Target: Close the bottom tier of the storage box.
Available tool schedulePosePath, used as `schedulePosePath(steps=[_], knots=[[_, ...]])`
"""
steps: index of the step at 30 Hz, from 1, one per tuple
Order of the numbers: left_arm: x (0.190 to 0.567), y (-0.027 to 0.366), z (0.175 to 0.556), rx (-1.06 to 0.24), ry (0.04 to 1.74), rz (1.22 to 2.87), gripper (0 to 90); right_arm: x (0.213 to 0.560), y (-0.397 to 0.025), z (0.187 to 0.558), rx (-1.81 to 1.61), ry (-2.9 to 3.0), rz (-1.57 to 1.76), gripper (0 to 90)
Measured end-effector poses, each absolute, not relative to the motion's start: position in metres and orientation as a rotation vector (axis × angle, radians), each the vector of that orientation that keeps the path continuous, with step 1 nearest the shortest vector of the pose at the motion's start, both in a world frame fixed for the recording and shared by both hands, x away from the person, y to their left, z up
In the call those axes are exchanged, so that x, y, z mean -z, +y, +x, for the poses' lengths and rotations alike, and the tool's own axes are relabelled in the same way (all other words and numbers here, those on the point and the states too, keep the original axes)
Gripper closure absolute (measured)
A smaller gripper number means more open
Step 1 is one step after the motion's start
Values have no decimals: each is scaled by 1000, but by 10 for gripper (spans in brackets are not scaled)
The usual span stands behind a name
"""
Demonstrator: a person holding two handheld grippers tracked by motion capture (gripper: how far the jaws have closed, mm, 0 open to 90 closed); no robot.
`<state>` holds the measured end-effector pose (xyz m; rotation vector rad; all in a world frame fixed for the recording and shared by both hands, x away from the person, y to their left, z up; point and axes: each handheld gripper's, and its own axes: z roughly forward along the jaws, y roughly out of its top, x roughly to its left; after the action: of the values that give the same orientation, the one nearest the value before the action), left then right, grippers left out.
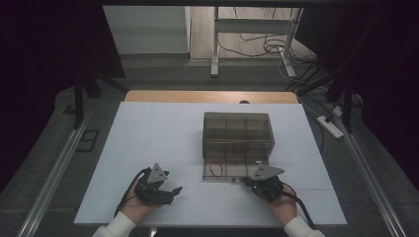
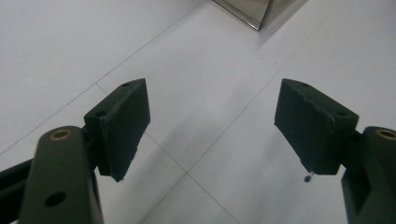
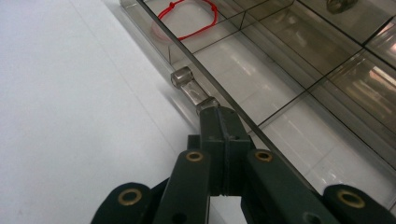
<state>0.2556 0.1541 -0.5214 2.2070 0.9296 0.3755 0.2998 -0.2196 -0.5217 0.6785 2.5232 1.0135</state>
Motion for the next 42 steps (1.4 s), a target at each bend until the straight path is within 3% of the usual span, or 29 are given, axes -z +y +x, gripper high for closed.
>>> schedulePosePath(steps=[42], knots=[[522, 154, 257, -376, 927, 2212, 254, 522, -212, 347, -1028, 2426, 778, 891]])
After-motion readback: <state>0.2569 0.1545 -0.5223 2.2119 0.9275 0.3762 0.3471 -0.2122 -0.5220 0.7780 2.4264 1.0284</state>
